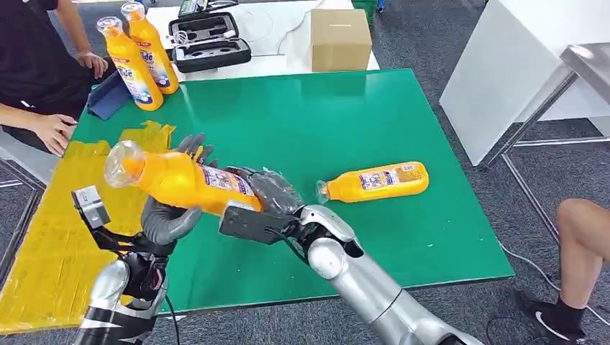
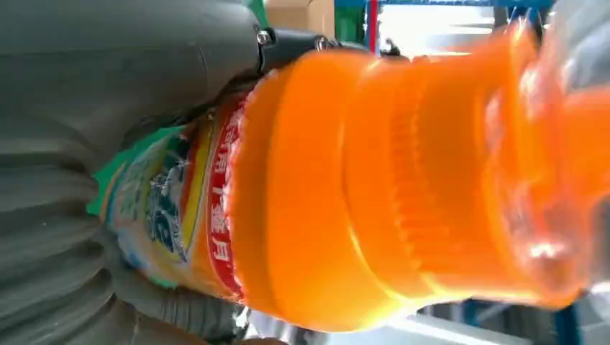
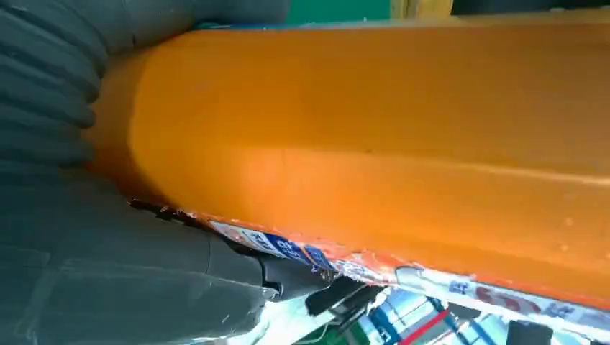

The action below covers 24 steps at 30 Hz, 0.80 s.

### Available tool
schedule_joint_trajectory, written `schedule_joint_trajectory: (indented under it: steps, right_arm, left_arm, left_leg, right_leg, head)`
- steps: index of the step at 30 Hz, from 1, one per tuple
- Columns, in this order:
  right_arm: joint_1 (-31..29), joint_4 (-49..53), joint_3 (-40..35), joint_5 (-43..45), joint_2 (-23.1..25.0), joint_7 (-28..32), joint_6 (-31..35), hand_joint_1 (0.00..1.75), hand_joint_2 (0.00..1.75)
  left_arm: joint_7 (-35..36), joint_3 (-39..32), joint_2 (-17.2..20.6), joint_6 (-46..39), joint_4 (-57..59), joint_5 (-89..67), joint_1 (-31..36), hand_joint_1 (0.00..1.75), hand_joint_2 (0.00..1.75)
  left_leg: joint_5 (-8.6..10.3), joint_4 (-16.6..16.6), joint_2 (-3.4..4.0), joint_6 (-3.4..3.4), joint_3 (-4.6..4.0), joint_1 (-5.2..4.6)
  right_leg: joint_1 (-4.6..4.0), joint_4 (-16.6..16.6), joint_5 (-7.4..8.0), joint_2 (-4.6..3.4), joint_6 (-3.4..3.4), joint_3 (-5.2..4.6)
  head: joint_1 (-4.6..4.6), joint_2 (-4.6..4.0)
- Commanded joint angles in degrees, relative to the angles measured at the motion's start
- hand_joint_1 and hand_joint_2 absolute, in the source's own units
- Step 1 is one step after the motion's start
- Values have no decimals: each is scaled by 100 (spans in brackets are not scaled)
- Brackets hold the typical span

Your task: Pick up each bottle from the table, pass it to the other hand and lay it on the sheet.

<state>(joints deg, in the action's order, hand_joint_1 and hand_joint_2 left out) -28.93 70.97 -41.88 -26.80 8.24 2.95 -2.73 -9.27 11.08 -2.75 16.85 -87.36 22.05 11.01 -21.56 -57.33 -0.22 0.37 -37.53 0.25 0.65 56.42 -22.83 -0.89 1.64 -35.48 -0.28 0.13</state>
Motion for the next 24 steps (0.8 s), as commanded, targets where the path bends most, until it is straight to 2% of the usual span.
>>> schedule_joint_trajectory:
  steps: [1,8,14,15,16,24]
  right_arm:
    - [-359,-547,-625,47,42,-19,-209,175,175]
    - [-338,-534,-1333,-94,100,-61,-455,175,175]
    - [-382,-605,-1452,-112,96,-60,-490,175,175]
    - [-384,-623,-1465,-112,95,-60,-489,175,175]
    - [-406,-693,-1493,-113,105,-58,-481,175,175]
    - [-409,-714,-1498,-112,102,-57,-480,175,175]
  left_arm:
    - [-208,320,-1,-233,2,-938,283,0,175]
    - [-294,156,-99,-243,5,-1332,275,0,175]
    - [-312,142,-71,-137,103,-1307,293,0,175]
    - [-315,131,-73,-133,116,-1307,287,61,175]
    - [-352,100,-87,-88,139,-1277,279,175,175]
    - [-362,96,-85,-72,143,-1271,275,175,175]
  left_leg:
    - [-13,-6,2,-3,24,2]
    - [-8,-1,1,-3,16,3]
    - [-10,-1,-3,-3,23,3]
    - [-6,1,-4,-2,17,2]
    - [-11,-1,-5,-3,28,3]
    - [-5,3,-7,-3,17,3]
  right_leg:
    - [-5,4,-11,7,-7,25]
    - [-5,-1,-7,6,-5,15]
    - [-5,-1,-11,13,-6,23]
    - [-3,-2,-7,12,-5,16]
    - [-5,-1,-13,15,-7,28]
    - [-4,-4,-7,14,-5,17]
  head:
    - [-2,0]
    - [0,0]
    - [-2,0]
    - [0,0]
    - [0,0]
    - [0,0]
